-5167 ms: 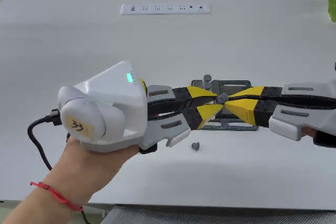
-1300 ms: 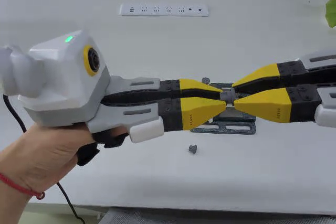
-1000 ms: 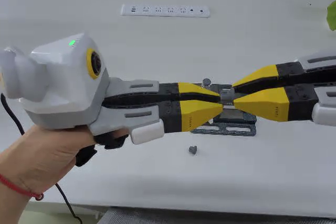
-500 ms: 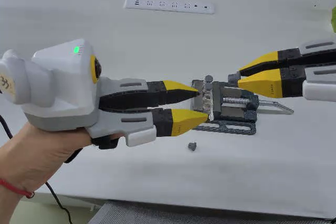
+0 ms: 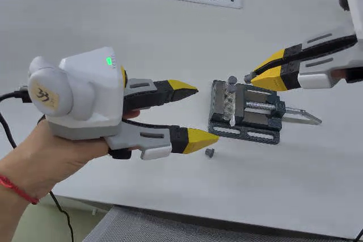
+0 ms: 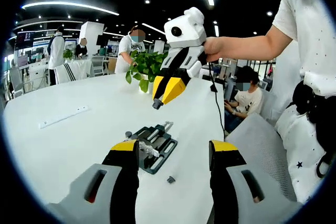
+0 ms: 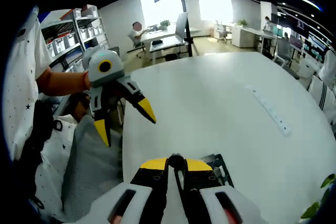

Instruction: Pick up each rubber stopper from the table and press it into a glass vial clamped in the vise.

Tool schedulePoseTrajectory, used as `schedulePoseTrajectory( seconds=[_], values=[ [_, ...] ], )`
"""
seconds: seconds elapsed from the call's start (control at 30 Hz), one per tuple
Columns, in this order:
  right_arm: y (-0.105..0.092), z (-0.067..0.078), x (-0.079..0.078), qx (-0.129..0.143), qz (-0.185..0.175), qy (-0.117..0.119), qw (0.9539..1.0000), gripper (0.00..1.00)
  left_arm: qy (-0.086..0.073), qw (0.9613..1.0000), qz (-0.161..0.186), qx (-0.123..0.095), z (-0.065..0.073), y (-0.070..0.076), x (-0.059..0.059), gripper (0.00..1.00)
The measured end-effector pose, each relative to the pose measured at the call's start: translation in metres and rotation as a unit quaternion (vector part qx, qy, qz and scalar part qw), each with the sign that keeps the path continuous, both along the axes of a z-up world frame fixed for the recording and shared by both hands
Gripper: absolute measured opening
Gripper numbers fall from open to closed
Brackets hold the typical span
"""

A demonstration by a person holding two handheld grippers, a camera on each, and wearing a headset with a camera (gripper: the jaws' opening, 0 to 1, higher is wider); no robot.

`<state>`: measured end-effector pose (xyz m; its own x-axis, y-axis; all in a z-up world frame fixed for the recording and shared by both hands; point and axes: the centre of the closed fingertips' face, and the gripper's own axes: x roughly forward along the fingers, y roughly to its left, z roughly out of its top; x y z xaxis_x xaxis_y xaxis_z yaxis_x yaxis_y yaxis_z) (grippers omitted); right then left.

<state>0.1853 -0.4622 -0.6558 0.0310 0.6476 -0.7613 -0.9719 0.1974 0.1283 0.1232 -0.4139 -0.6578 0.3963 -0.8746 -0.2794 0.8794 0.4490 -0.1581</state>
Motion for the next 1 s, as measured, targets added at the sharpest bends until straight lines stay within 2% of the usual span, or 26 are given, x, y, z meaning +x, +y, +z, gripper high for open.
schedulePoseTrajectory(
  seconds=[0.03,0.1,0.2,0.3,0.37,0.43,0.5,0.6,0.63,0.73,0.9,1.0],
  values=[
    [0.001,-0.003,0.002,-0.008,0.004,-0.003,1.0,0.06,-0.002,1.0,0.0,0.005,-0.002,0.0,0.0,0.56],
    [0.002,-0.014,0.005,-0.03,0.016,-0.002,0.9994,0.06,-0.015,0.9997,0.007,0.019,-0.008,0.002,0.004,0.63],
    [0.001,-0.028,0.009,-0.067,0.036,-0.009,0.9971,0.06,-0.015,0.9996,0.01,0.023,-0.014,0.003,0.006,0.72],
    [0.0,-0.045,0.013,-0.106,0.055,-0.017,0.9927,0.06,-0.024,0.9992,0.013,0.031,-0.021,0.004,0.008,0.78],
    [0.0,-0.052,0.016,-0.121,0.061,-0.018,0.9906,0.06,-0.028,0.9991,0.013,0.03,-0.024,0.004,0.008,0.84],
    [0.001,-0.06,0.017,-0.135,0.069,-0.019,0.9882,0.06,-0.043,0.9989,0.012,0.017,-0.022,0.002,0.008,0.88],
    [0.001,-0.069,0.022,-0.148,0.076,-0.018,0.9858,0.06,-0.033,0.9993,0.014,0.008,-0.024,0.002,0.007,0.91],
    [0.0,-0.079,0.024,-0.17,0.086,-0.018,0.9814,0.06,-0.04,0.9991,0.017,0.006,-0.027,0.004,0.008,0.96],
    [0.0,-0.083,0.025,-0.177,0.089,-0.018,0.9799,0.06,-0.034,0.9993,0.018,0.003,-0.028,0.004,0.008,0.95],
    [0.001,-0.092,0.027,-0.189,0.091,-0.012,0.9776,0.06,-0.033,0.9993,0.019,-0.005,-0.028,0.005,0.007,0.98],
    [-0.003,-0.102,0.031,-0.216,0.096,-0.012,0.9715,0.06,-0.029,0.9993,0.02,-0.012,-0.03,0.006,0.006,0.99],
    [-0.002,-0.104,0.03,-0.221,0.098,-0.01,0.9702,0.06,-0.028,0.9992,0.021,-0.016,-0.029,0.006,0.006,0.99]
  ],
)
